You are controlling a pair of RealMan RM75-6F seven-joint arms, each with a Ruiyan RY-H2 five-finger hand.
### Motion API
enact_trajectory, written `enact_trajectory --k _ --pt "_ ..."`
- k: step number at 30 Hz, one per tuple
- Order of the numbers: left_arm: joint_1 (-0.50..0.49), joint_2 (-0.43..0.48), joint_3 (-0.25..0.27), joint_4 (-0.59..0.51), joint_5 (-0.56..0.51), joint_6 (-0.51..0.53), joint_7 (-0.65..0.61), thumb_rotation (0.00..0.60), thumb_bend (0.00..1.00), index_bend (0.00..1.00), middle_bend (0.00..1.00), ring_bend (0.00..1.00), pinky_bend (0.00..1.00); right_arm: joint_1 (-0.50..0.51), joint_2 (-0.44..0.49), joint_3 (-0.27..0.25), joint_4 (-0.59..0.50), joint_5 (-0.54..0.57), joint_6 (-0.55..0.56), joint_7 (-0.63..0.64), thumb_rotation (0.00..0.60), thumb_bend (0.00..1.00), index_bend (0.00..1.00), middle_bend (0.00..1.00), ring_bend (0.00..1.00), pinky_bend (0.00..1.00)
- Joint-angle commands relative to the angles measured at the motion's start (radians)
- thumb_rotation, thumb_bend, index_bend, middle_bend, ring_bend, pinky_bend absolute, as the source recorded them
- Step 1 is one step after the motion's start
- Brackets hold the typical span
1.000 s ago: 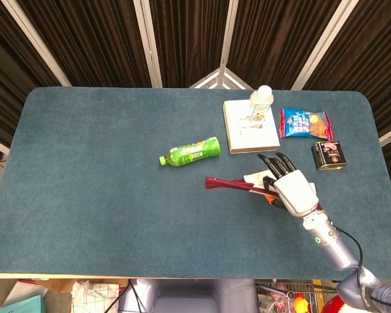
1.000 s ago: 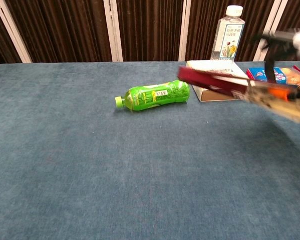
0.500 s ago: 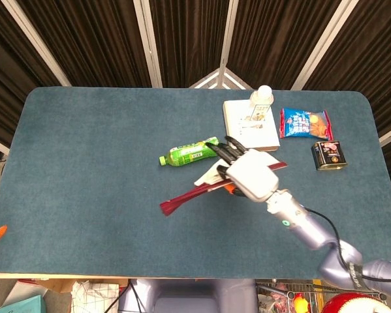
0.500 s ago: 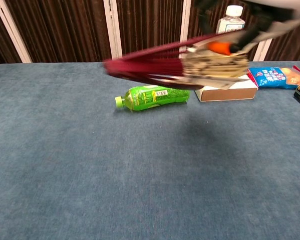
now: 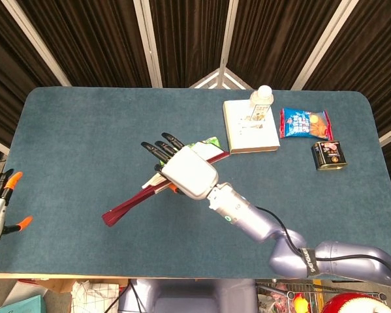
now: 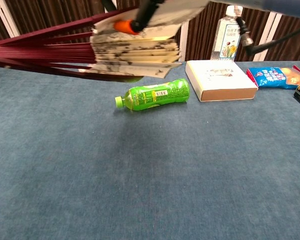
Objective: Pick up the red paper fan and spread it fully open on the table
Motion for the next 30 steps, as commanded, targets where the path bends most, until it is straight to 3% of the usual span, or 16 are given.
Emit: enact_trajectory --k 1,11,16,21,30 --pt "-0.019 -0.038 -0.011 0.031 0.015 0.005 -0.034 0.600 0.08 0.09 0.00 0.00 0.00 0.027 -0.020 0.012 -0.028 0.081 0.004 -0.025 0.600 0.45 0.82 0.12 0.18 0.13" --pt "-0.156 -0.301 -0.080 0.262 0.090 0.028 -0.223 0.600 0.08 0.13 0.00 0.00 0.00 0.040 0.014 -0.007 -0.070 0.128 0.025 -0.007 0.600 0.45 0.82 0.12 0.18 0.13" --pt "-0.229 -0.411 -0.089 0.348 0.110 0.001 -0.323 0.600 0.08 0.14 0.00 0.00 0.00 0.043 0.024 -0.020 -0.079 0.133 0.039 0.006 0.600 0.45 0.82 0.12 0.18 0.13" --pt "-0.287 -0.479 -0.085 0.392 0.123 -0.036 -0.439 0.600 0.08 0.16 0.00 0.00 0.00 0.047 0.027 -0.040 -0.079 0.128 0.045 0.013 0.600 0.45 0.82 0.12 0.18 0.13" --pt "-0.361 -0.520 -0.047 0.390 0.150 -0.118 -0.719 0.600 0.07 0.18 0.00 0.00 0.00 0.053 0.028 -0.058 -0.078 0.127 0.059 0.021 0.600 0.45 0.82 0.12 0.18 0.13"
